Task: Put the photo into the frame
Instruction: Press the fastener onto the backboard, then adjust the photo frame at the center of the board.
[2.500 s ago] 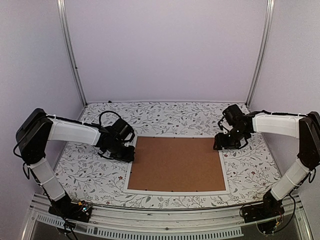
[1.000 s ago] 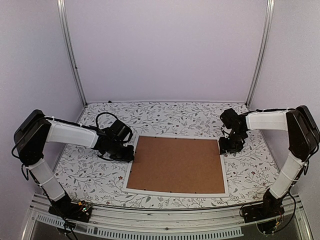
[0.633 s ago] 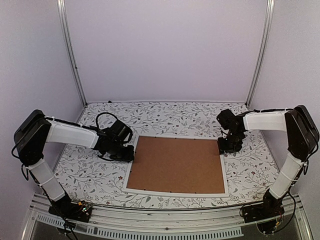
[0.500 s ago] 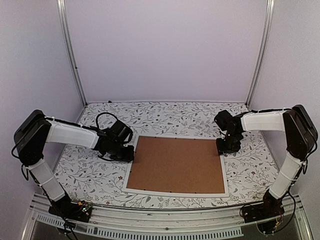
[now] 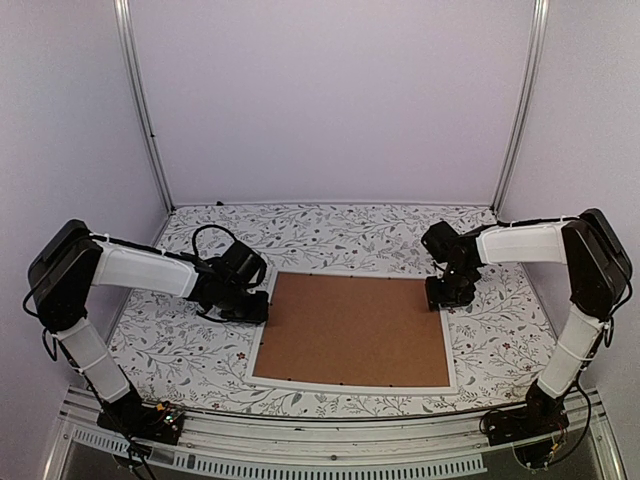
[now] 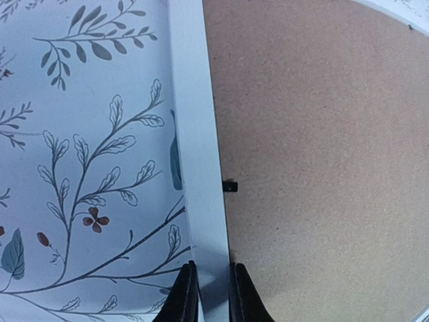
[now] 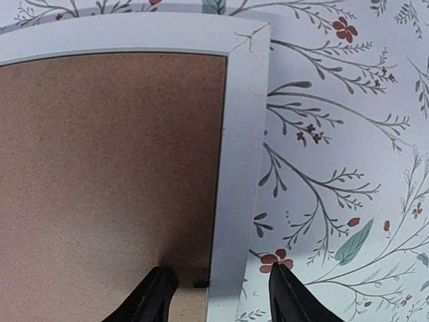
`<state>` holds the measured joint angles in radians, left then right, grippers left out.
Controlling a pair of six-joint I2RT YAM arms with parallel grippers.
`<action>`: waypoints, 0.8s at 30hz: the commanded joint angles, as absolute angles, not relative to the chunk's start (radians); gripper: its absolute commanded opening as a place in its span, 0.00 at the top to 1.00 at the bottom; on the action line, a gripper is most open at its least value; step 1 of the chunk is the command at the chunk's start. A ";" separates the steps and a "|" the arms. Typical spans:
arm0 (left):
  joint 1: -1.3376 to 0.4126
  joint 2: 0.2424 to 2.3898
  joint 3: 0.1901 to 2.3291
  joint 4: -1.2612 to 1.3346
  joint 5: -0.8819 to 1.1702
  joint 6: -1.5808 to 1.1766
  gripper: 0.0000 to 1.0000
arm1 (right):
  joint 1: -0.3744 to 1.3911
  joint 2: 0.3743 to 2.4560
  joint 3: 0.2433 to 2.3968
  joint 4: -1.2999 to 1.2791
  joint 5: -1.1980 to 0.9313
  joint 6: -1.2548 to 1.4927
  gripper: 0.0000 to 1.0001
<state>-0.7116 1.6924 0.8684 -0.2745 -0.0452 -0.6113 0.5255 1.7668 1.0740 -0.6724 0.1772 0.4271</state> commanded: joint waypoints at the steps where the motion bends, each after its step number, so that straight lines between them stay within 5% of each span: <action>1: -0.725 1.695 0.878 -0.349 -0.057 -0.580 0.88 | 0.545 1.747 1.082 -0.662 0.080 0.396 0.46; 18: -0.597 1.782 1.029 -0.358 -0.040 -0.375 0.88 | 0.433 1.707 1.121 -0.550 -0.052 0.207 0.39; 24: -0.539 1.848 1.124 -0.362 -0.042 -0.346 0.71 | 0.415 1.801 1.207 -0.532 -0.035 0.134 0.39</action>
